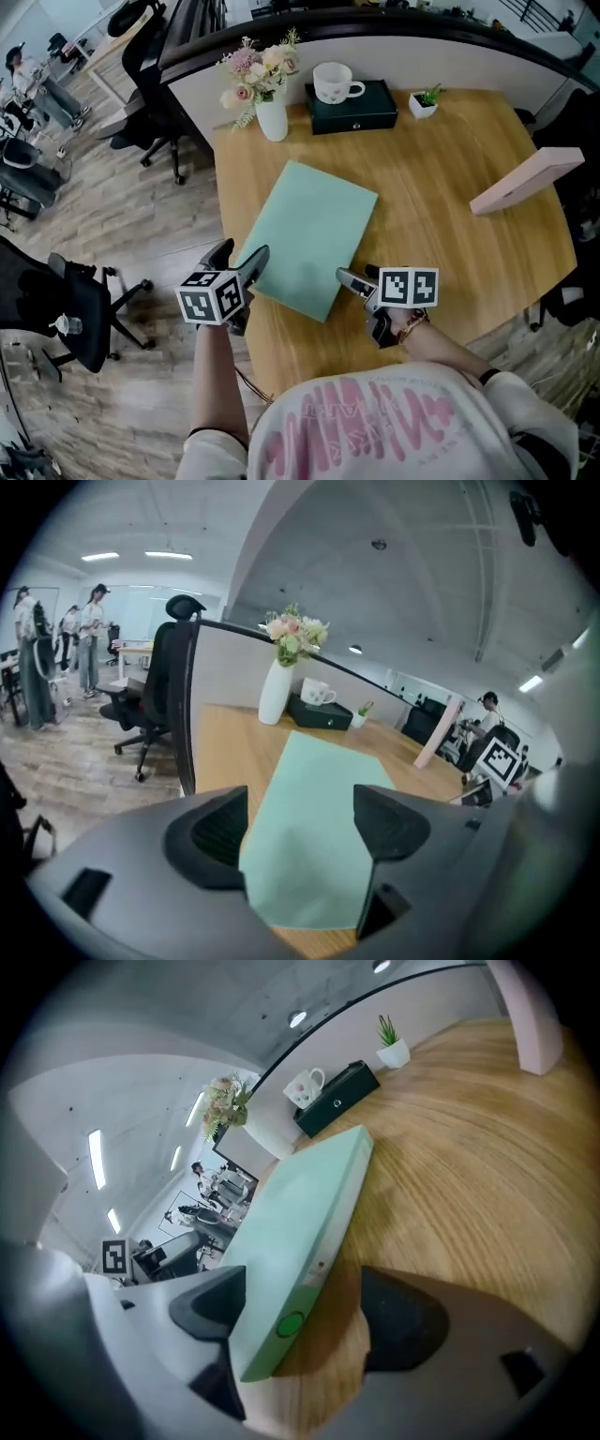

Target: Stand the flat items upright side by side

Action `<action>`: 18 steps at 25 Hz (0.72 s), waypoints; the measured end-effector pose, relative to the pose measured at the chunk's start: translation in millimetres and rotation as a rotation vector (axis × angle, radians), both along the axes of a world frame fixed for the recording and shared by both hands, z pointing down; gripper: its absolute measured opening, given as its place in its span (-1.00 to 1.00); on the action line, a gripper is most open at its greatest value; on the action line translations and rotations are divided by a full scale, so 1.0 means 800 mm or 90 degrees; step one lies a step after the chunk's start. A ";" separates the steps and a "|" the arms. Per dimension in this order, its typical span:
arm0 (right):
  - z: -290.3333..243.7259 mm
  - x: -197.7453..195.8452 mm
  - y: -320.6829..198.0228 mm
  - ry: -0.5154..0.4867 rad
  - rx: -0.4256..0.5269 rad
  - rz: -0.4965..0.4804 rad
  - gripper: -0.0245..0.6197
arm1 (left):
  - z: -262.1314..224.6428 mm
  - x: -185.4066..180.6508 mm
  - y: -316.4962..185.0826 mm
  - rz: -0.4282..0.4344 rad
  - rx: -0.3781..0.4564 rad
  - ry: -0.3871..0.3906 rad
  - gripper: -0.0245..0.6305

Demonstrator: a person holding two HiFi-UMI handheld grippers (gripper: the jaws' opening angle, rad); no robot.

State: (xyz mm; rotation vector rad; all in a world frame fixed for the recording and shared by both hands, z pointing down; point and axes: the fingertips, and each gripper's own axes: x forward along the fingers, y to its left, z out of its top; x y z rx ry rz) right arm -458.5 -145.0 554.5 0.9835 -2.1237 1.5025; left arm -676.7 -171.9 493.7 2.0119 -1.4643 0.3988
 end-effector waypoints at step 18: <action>0.027 -0.010 -0.043 0.124 0.030 -0.049 0.26 | 0.086 0.055 -0.080 0.190 -0.122 0.008 0.24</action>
